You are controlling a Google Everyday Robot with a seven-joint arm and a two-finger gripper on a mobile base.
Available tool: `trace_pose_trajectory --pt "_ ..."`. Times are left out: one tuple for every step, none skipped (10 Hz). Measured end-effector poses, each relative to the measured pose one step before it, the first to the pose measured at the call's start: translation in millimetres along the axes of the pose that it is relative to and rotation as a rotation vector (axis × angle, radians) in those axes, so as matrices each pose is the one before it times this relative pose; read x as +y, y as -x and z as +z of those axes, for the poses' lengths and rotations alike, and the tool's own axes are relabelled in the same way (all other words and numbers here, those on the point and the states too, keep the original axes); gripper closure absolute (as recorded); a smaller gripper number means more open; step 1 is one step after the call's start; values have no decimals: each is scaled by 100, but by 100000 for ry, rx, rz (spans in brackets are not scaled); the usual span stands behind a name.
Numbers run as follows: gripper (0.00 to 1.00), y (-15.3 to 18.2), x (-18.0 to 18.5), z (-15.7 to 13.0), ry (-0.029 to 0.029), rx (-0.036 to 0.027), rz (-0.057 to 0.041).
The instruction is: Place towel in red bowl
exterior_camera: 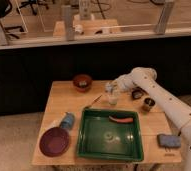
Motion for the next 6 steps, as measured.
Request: trace_pose_trajectory --pt "100 -8 -45 137 -925 -840 -757" --pt "100 -55 33 -17 -14 14 -4" --pt "100 55 -8 44 50 -50 -66" --pt "100 45 -8 24 28 -45 -42" --pt "100 -14 5 -8 1 17 14" --pt "100 -45 27 -26 15 42 51"
